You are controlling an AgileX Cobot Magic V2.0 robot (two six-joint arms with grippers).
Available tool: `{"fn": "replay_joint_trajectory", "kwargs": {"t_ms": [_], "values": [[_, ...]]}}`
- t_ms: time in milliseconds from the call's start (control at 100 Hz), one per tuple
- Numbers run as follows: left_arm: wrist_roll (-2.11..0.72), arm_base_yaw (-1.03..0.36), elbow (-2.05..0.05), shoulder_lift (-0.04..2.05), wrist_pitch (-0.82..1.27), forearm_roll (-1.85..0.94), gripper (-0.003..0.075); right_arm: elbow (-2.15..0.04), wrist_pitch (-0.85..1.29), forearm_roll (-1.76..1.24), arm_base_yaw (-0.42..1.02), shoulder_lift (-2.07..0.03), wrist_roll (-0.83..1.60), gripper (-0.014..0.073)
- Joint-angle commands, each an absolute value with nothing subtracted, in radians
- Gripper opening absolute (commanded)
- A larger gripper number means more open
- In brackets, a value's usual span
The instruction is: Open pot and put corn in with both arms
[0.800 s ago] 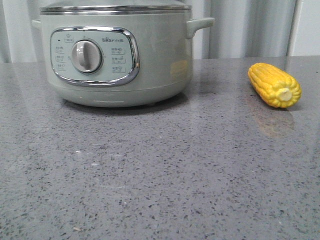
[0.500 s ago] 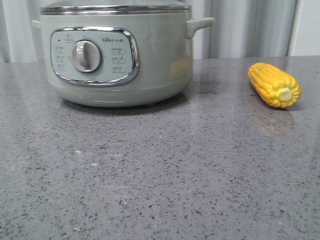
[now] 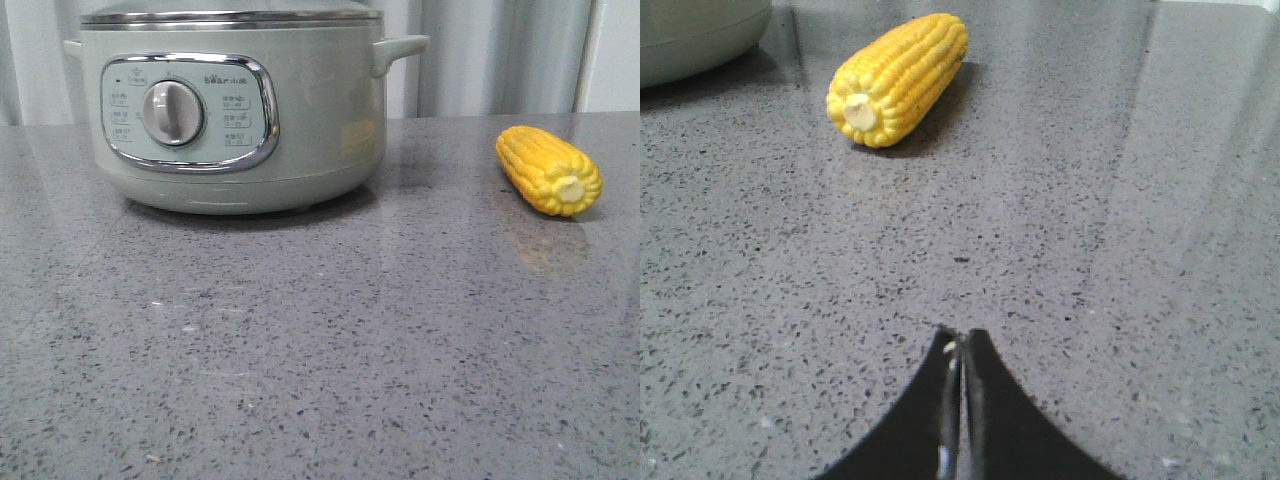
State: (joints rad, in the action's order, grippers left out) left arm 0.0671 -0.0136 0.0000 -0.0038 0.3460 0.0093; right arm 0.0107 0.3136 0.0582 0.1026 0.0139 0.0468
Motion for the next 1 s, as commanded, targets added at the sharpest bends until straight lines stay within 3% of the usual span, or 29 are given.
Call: {"fn": "replay_joint_trajectory", "kwargs": {"t_ms": [0, 170, 370, 460, 630, 810, 990], "values": [[0.074, -0.012, 0.007, -0.039, 0.330, 0.009, -0.0020, 0.031, 0.307, 0.065, 0.099, 0.030, 0.045, -0.0069], [0.074, -0.012, 0.007, -0.039, 0.327, 0.011, -0.0020, 0.031, 0.294, 0.085, 0.099, 0.030, 0.045, -0.0069], [0.074, -0.012, 0.007, -0.039, 0.272, -0.018, -0.0020, 0.031, 0.088, 0.148, 0.099, 0.030, 0.045, -0.0069], [0.074, -0.012, 0.007, -0.039, 0.203, -0.171, -0.0020, 0.031, -0.009, 0.126, 0.099, 0.030, 0.045, -0.0069], [0.074, -0.012, 0.007, -0.039, 0.094, -0.541, -0.0020, 0.031, -0.158, -0.093, 0.099, 0.030, 0.045, -0.0069], [0.074, -0.012, 0.007, -0.039, 0.069, -0.556, -0.0020, 0.031, -0.155, -0.163, 0.099, 0.030, 0.045, -0.0069], [0.074, -0.012, -0.014, -0.037, 0.022, -0.601, -0.0020, -0.001, -0.166, -0.499, 0.099, 0.030, 0.043, -0.0069]]}}
